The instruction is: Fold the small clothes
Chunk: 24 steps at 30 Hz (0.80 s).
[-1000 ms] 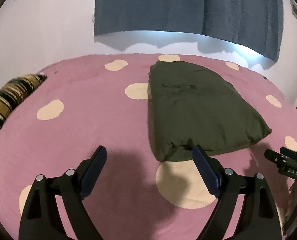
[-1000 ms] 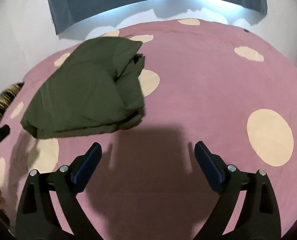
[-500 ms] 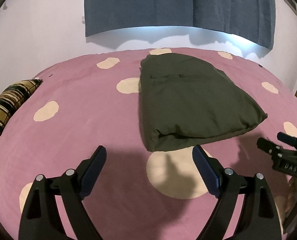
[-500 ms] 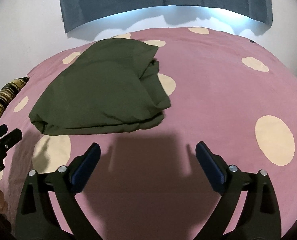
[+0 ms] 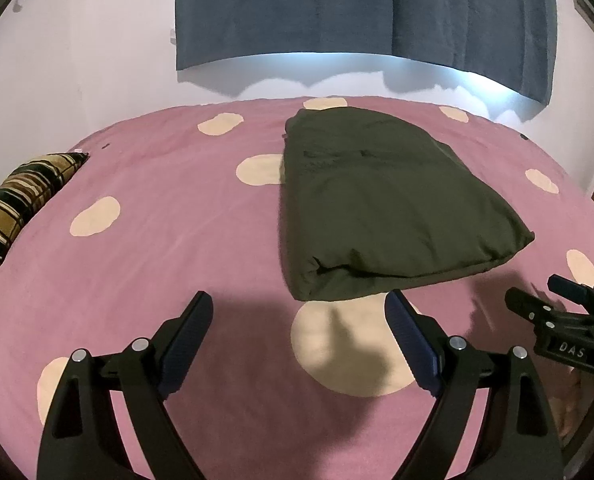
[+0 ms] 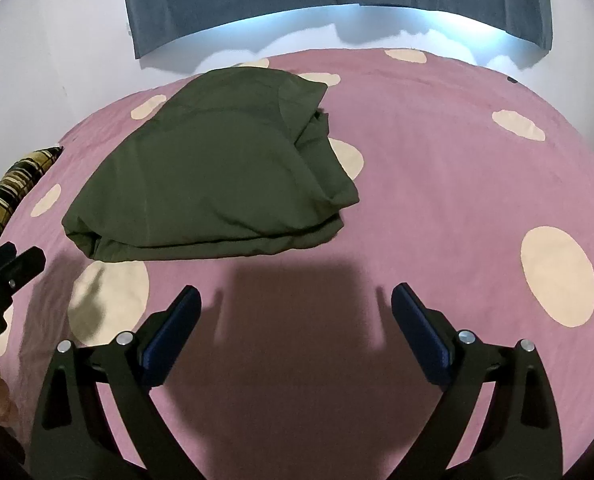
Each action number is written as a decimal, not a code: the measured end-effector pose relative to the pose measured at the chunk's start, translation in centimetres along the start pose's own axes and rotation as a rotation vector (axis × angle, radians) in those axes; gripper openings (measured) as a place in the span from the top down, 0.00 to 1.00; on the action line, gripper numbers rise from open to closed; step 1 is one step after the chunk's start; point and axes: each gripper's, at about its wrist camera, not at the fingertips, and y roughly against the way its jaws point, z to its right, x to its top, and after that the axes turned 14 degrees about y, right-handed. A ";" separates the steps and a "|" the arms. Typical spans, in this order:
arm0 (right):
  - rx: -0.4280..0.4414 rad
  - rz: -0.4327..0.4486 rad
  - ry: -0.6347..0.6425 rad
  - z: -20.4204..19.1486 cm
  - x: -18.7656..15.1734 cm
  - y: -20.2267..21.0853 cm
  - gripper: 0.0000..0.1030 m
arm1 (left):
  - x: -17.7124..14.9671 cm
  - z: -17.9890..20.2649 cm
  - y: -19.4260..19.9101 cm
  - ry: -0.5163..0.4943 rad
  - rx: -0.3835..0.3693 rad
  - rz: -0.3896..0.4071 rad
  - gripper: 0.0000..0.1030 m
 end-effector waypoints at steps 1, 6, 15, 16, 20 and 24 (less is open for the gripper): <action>0.000 -0.002 -0.001 0.0 0.0 0.0 0.07 | 0.0 0.0 0.0 0.001 -0.001 -0.002 0.16; 0.004 -0.010 0.001 -0.2 0.0 0.0 0.07 | 0.0 -0.1 0.0 0.008 0.003 -0.002 0.16; 0.007 -0.019 -0.005 -0.5 -0.3 0.1 0.07 | 0.0 -0.1 0.2 0.010 0.004 -0.002 0.16; 0.008 -0.020 -0.005 -0.5 -0.3 0.0 0.07 | 0.0 -0.1 0.2 0.012 0.004 -0.004 0.16; 0.012 -0.029 -0.002 -0.7 -0.3 0.0 0.07 | 0.1 -0.2 0.3 0.018 0.003 -0.006 0.16; 0.015 -0.034 0.004 -0.8 -0.2 -0.1 0.07 | 0.0 0.0 0.4 0.013 0.002 -0.003 0.16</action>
